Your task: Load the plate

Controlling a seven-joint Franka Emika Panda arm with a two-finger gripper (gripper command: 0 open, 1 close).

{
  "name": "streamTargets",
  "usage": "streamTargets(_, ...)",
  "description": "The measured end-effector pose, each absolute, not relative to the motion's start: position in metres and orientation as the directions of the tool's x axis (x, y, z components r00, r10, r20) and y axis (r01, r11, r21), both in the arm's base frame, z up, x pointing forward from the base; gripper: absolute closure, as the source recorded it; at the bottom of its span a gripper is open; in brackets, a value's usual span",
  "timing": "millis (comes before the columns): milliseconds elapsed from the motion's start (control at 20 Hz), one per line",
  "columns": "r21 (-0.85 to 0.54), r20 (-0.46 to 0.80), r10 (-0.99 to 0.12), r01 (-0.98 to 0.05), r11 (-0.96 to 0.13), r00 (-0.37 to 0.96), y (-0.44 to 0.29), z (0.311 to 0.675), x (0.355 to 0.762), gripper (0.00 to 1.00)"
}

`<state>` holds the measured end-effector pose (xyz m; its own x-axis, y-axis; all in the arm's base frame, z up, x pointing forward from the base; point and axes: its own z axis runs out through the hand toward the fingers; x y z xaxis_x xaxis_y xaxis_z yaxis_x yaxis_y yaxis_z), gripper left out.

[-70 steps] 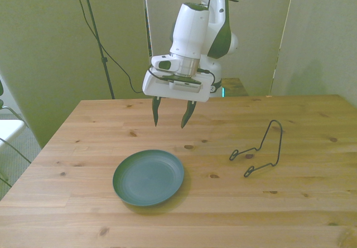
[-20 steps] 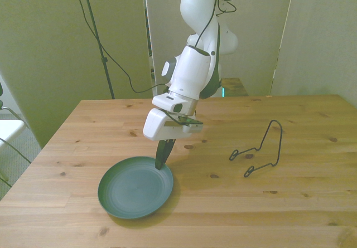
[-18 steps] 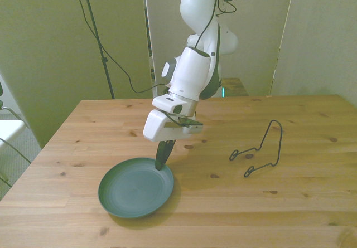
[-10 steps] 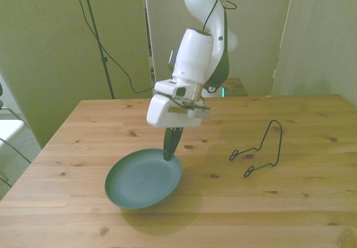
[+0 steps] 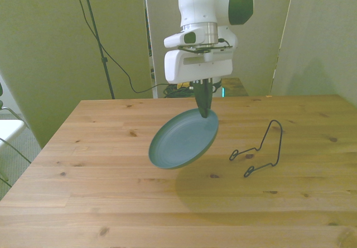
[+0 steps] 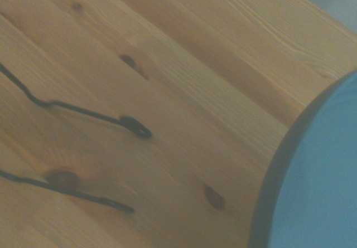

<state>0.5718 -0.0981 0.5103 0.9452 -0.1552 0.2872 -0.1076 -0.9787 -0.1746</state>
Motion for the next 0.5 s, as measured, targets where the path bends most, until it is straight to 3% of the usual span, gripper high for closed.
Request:
streamTargets(250, -0.313, 0.109, -0.133, -0.093, -0.945, 0.985, -0.072, 0.517, 0.573, 1.0)
streamTargets(500, -0.349, 0.071, -0.13, -0.098, -0.932, 0.989, -0.07, 0.519, 0.576, 1.0)
